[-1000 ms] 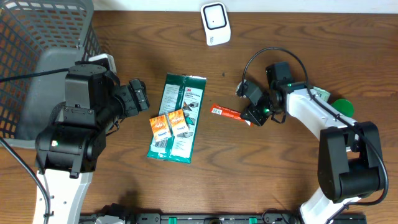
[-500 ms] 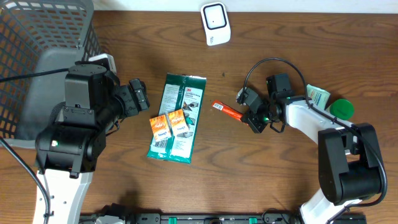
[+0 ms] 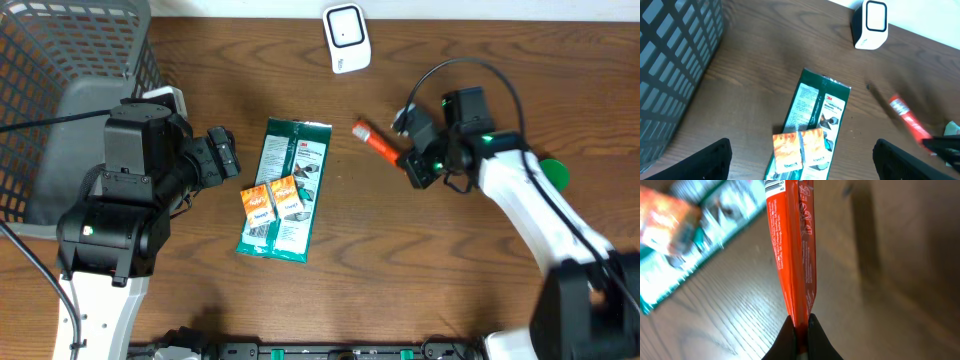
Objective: Scan the item barcode
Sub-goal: 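Lift the red strip upright with the right gripper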
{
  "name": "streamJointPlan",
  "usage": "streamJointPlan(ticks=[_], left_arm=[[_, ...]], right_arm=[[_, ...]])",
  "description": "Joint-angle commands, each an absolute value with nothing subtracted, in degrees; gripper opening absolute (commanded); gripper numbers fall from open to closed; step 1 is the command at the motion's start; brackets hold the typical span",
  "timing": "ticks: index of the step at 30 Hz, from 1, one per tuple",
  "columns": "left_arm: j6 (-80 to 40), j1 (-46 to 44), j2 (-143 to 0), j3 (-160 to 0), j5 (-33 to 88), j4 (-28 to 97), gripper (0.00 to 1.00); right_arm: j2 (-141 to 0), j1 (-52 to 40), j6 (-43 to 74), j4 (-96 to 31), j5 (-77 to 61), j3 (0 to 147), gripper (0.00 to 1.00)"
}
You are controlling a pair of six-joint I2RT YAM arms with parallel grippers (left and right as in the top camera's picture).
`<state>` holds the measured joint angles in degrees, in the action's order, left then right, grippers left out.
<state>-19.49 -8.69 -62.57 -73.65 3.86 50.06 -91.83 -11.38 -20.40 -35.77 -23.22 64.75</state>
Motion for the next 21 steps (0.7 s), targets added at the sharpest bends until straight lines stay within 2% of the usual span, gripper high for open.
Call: streamJointPlan(ticks=[1,6,21], left_arm=[[-19.35,-8.54,-62.48,-74.37,2.94,50.06,0.90],[-19.35,-8.54,-62.48,-74.37,2.94,50.06,0.90],[-19.35,-8.54,-62.48,-74.37,2.94,50.09,0.90]], right_arm=[[-88.51,-11.73,-16.86,-36.29,-22.74,65.41,0.01],[-87.99,-11.73,-12.80,-36.27,-22.44,65.41,0.01],[-87.99,-13.96,-12.67,-36.23,-18.24,65.41,0.01]])
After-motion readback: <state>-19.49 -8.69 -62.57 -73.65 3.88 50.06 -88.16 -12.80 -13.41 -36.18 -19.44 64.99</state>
